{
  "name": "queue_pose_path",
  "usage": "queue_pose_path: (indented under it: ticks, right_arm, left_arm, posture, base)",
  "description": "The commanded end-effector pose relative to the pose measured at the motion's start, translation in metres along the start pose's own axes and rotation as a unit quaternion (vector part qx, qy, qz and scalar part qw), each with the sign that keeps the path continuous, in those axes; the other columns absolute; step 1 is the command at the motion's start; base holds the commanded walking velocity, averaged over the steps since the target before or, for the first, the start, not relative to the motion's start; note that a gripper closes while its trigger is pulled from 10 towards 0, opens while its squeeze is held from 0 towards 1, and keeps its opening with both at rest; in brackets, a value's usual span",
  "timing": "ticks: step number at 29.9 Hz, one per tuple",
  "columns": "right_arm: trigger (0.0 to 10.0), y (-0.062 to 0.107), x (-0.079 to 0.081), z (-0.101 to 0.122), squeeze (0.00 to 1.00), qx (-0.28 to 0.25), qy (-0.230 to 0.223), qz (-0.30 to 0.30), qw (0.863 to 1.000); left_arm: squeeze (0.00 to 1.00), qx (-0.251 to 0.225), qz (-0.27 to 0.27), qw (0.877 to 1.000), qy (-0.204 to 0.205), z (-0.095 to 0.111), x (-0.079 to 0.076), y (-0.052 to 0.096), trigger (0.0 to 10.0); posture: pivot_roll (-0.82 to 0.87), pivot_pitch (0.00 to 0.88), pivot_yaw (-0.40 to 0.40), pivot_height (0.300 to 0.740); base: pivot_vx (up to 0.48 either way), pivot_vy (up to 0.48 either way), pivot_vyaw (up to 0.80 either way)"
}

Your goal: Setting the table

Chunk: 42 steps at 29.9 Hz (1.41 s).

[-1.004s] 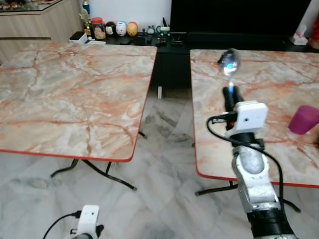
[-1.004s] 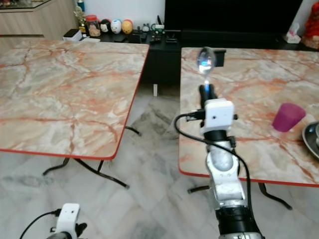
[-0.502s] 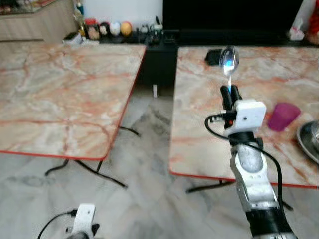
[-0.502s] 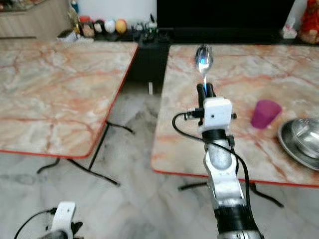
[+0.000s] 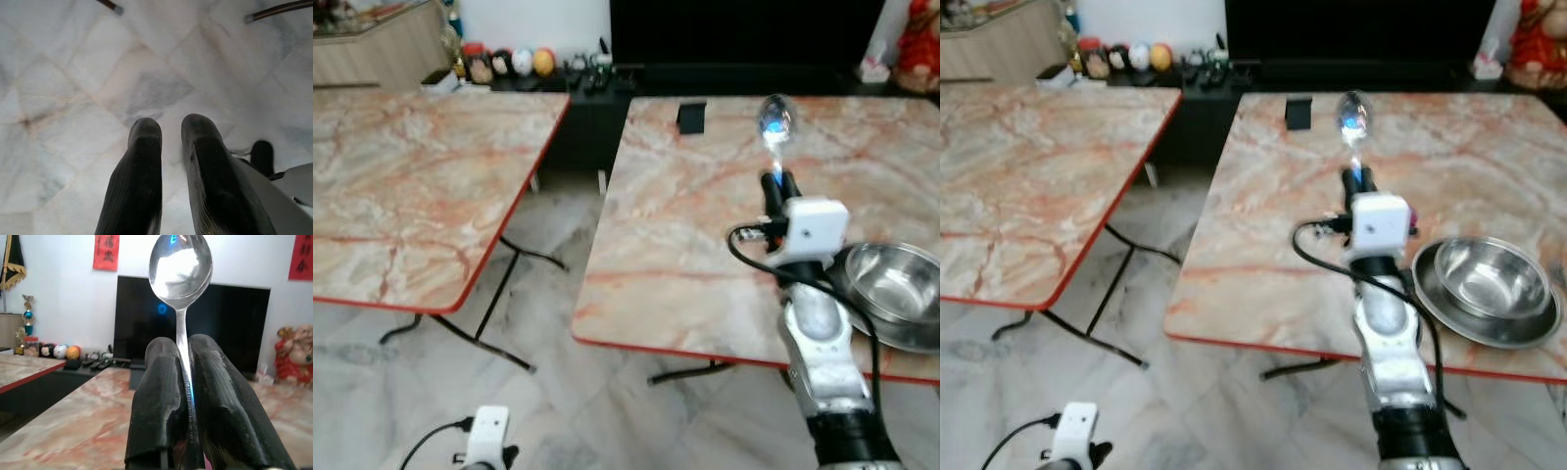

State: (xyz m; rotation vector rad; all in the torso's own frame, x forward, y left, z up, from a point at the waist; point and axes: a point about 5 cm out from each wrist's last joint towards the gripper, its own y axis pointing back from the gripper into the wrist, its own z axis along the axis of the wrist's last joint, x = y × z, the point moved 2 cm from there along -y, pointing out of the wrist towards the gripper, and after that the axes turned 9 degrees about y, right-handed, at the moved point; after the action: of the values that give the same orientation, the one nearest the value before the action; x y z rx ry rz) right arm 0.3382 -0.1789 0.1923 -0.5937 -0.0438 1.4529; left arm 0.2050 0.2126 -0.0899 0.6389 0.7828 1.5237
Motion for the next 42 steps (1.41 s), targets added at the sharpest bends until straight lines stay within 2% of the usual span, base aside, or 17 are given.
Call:
queue_pose_path:
  ticks: [1,9,17,28,37,42]
  right_arm:
    - [10.0,-0.003,0.008,0.008,0.00,-0.013,-0.009,0.007,1.000]
    - [10.0,-0.005,0.007,0.009,0.00,-0.016,-0.007,0.007,1.000]
    - [10.0,0.001,0.002,0.002,0.00,-0.003,-0.001,-0.002,1.000]
    - [10.0,0.001,-0.006,-0.003,0.00,0.016,0.001,-0.027,1.000]
    - [10.0,0.001,-0.003,-0.004,0.00,0.019,-0.005,-0.026,0.999]
    - [10.0,0.000,-0.004,-0.005,0.00,0.026,-0.015,-0.020,0.999]
  left_arm:
    - [0.00,0.011,0.012,1.000,-0.007,-0.005,0.009,0.002,10.0]
    - [0.00,0.014,0.011,1.000,-0.009,-0.007,0.011,0.003,10.0]
    - [0.00,0.016,0.009,1.000,-0.011,-0.008,0.009,0.003,10.0]
    - [0.00,0.016,0.011,1.000,-0.008,-0.008,0.009,0.003,10.0]
    - [0.00,0.017,0.013,1.000,-0.006,-0.008,0.010,0.003,10.0]
    - [0.00,0.016,0.013,1.000,-0.007,-0.007,0.011,0.003,10.0]
  posture:
    - [-0.07,0.000,0.037,0.740]
    - [-0.07,0.000,0.041,0.740]
    - [-0.08,0.000,0.042,0.740]
    - [-0.07,0.000,0.043,0.740]
    - [-0.07,0.000,0.044,0.740]
    - [-0.07,0.000,0.045,0.740]
  base:
    - [0.000,-0.364,0.00]
    - [0.000,-0.362,0.00]
    - [0.000,-0.364,0.00]
    - [0.000,-0.363,-0.08]
    - [0.000,0.000,-0.65]
    - [0.000,0.000,0.00]
